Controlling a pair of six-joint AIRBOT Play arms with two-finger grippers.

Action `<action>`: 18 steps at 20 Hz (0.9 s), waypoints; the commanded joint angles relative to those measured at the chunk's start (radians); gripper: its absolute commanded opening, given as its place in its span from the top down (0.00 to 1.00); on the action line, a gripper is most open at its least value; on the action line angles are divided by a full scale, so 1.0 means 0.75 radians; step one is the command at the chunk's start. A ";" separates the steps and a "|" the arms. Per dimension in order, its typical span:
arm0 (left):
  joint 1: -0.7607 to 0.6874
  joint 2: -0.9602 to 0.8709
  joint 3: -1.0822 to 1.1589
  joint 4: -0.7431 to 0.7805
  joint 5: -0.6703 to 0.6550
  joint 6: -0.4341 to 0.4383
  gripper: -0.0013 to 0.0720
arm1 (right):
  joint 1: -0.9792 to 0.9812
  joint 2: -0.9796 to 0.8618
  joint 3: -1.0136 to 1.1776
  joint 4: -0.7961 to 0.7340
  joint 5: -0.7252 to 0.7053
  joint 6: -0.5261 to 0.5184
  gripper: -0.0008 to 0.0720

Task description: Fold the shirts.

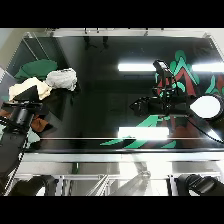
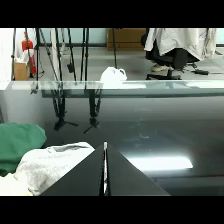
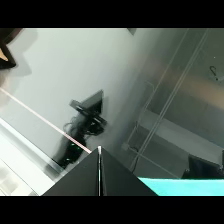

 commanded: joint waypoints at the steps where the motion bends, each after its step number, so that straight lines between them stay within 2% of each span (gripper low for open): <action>1: 0.002 0.001 0.000 0.001 0.000 0.000 0.97 | 0.001 -0.001 -0.001 0.001 0.000 0.000 0.97; 18: 0.043 -0.013 0.027 -0.008 -0.026 -0.011 0.95 | 0.001 -0.001 -0.001 0.016 -0.016 0.000 0.97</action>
